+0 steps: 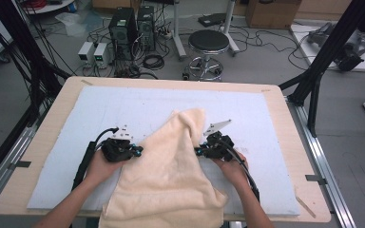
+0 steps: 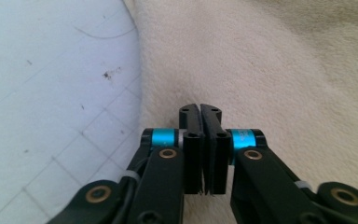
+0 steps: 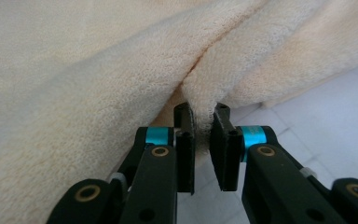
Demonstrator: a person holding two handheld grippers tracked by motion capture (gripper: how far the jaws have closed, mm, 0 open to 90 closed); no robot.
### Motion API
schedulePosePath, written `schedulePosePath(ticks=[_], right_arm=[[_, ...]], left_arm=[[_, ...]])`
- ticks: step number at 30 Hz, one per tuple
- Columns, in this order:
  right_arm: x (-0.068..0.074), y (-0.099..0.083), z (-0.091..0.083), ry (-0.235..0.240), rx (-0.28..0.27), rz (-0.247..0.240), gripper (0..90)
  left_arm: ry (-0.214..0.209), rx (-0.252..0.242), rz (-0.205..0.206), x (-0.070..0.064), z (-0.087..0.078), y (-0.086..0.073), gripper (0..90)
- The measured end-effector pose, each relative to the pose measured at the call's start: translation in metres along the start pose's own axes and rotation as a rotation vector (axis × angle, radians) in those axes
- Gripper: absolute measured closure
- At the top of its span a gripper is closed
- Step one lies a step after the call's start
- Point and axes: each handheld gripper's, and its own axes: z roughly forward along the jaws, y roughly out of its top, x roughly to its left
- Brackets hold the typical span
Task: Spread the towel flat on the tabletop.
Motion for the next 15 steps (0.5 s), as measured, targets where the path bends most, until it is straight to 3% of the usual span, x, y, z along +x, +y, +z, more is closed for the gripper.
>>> schedulePosePath(ticks=[2, 5, 6, 7, 8, 10, 11, 12, 15], right_arm=[[0.000, 0.000, -0.005, -0.002, -0.007, -0.006, 82.2], [-0.001, -0.004, -0.032, -0.039, -0.016, -0.011, 82.1], [-0.001, -0.004, -0.032, -0.039, -0.016, -0.011, 82.1], [-0.001, -0.005, -0.051, -0.091, -0.008, -0.028, 81.8], [-0.001, -0.005, -0.051, -0.091, -0.008, -0.028, 81.8], [-0.005, -0.005, -0.071, -0.125, -0.010, -0.029, 81.0], [-0.009, -0.005, -0.087, -0.155, -0.022, -0.021, 76.7], [-0.012, -0.006, -0.094, -0.152, -0.030, -0.007, 75.2], [-0.015, -0.009, -0.099, -0.153, -0.053, 0.014, 70.3]], left_arm=[[0.000, -0.007, 0.004, -0.001, -0.004, -0.001, 89.3], [-0.006, -0.012, 0.013, -0.005, -0.013, -0.003, 89.6], [-0.015, -0.017, 0.015, -0.006, -0.015, -0.004, 89.6], [-0.017, -0.023, 0.014, -0.009, -0.016, -0.005, 89.5], [-0.023, -0.022, 0.021, -0.010, -0.016, -0.005, 89.5], [-0.024, -0.030, 0.032, -0.013, -0.017, -0.004, 89.5], [-0.023, -0.051, 0.030, -0.014, -0.016, -0.001, 86.5], [-0.015, -0.059, 0.024, -0.014, -0.015, 0.001, 80.7], [-0.013, -0.068, 0.015, -0.011, -0.011, 0.006, 62.2]])
